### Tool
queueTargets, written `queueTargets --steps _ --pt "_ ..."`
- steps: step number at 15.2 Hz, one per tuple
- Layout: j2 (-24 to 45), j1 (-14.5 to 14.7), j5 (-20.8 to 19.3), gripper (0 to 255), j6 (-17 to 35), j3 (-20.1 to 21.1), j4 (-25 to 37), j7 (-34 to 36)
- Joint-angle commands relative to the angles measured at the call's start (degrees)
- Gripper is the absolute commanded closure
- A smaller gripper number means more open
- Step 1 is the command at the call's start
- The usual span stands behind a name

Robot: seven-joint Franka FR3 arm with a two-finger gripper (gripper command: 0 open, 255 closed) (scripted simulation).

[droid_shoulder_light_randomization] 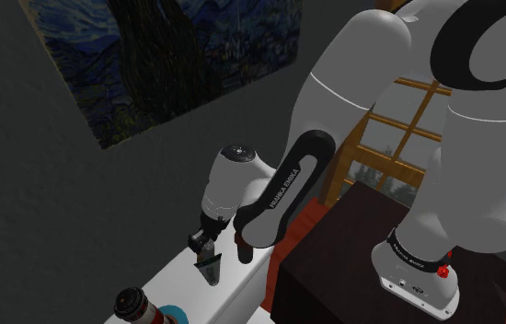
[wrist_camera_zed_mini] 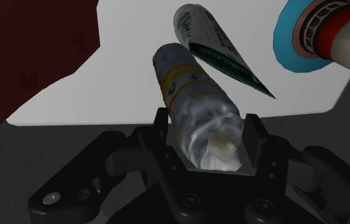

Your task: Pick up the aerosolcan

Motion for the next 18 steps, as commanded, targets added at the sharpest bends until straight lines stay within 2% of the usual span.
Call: queueTargets --steps 1,8,18 --pt "0.1 0.1 0.0 255 0.1 -0.1 0.0 0.0" --pt "0.1 0.1 0.0 255 0.1 0.0 -0.1 0.0" --pt "-7.7 -2.4 3.1 255 -7.3 2.9 -0.3 -1.4"
